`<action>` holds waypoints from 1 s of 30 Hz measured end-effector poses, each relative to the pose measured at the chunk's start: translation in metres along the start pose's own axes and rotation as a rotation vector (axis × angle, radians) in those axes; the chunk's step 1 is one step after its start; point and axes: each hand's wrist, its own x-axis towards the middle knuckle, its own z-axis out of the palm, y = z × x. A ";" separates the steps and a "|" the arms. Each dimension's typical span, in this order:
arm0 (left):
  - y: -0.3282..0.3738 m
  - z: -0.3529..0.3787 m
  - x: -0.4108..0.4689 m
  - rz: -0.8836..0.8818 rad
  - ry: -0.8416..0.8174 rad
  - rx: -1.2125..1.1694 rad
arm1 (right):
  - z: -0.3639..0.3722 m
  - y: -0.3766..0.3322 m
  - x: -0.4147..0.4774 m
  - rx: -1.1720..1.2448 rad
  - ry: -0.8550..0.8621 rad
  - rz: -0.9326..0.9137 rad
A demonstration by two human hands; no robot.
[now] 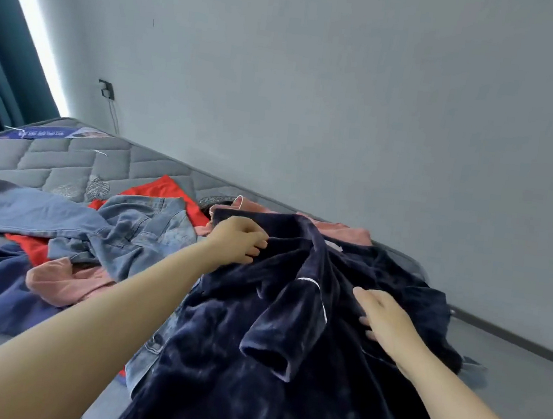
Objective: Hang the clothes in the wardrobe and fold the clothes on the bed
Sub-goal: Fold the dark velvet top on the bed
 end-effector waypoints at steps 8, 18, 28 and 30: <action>-0.058 0.014 -0.014 0.218 0.010 0.503 | 0.054 -0.017 -0.022 0.079 -0.056 -0.079; -0.071 0.016 -0.015 0.257 0.011 0.473 | 0.060 -0.020 0.002 -0.047 0.014 -0.221; -0.069 0.036 -0.008 0.429 0.120 0.798 | -0.089 0.030 0.033 0.288 0.054 0.164; -0.068 0.039 -0.003 0.460 0.123 0.929 | -0.089 0.046 0.039 0.240 -0.022 0.311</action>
